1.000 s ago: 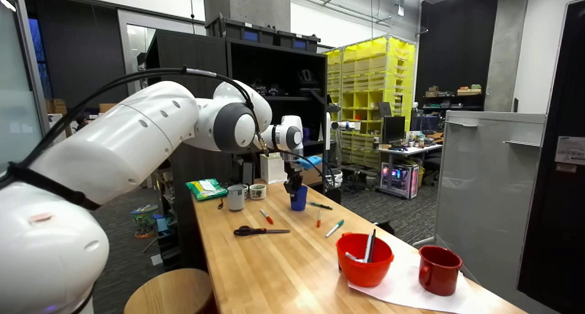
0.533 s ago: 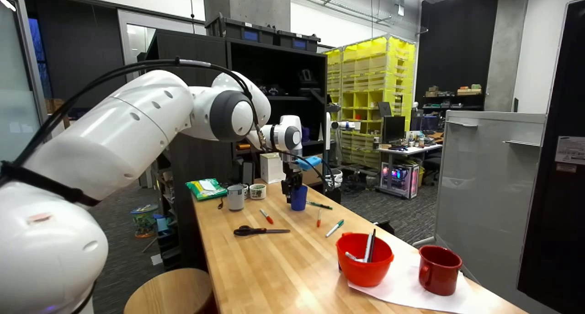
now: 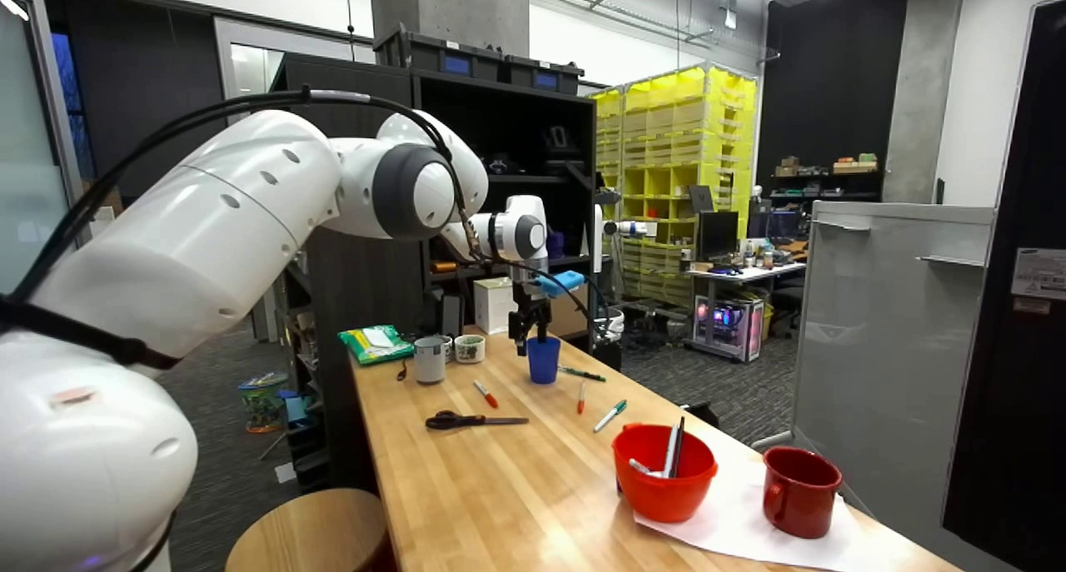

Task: Put the cup upright

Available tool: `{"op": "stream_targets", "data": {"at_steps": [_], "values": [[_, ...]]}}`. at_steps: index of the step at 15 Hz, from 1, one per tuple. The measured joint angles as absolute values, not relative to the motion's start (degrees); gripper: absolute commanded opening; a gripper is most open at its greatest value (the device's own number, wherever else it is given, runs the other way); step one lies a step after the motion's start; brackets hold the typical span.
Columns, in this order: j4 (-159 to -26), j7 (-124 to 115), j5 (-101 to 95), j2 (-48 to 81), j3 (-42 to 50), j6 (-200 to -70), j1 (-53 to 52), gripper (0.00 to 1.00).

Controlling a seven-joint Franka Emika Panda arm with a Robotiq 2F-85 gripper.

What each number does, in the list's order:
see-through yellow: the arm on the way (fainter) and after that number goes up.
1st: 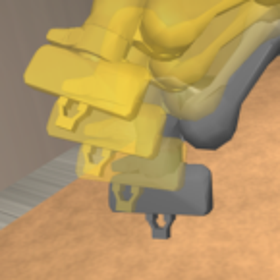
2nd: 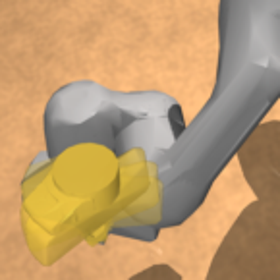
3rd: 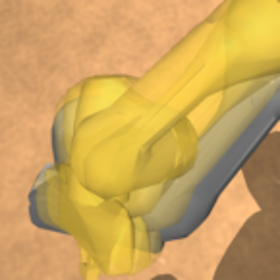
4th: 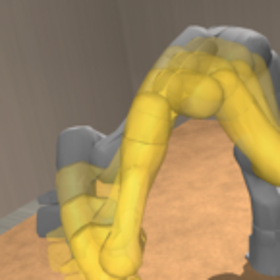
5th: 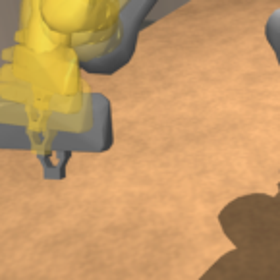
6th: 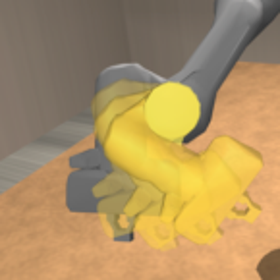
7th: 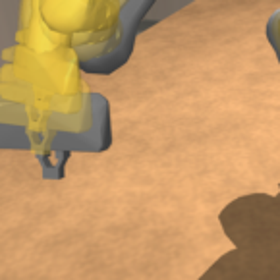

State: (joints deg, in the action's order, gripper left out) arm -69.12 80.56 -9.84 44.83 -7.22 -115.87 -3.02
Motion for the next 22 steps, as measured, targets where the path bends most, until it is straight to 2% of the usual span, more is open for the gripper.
{"op": "stream_targets", "data": {"at_steps": [5,13,22], "values": [[-70.80,75.45,-9.80,40.93,-7.21,-115.24,-3.14,1.00],[-77.68,54.29,-5.73,32.62,-6.68,-112.99,-2.52,1.00],[-90.01,26.86,-5.08,26.70,-4.91,-124.84,-1.91,1.00]]}}
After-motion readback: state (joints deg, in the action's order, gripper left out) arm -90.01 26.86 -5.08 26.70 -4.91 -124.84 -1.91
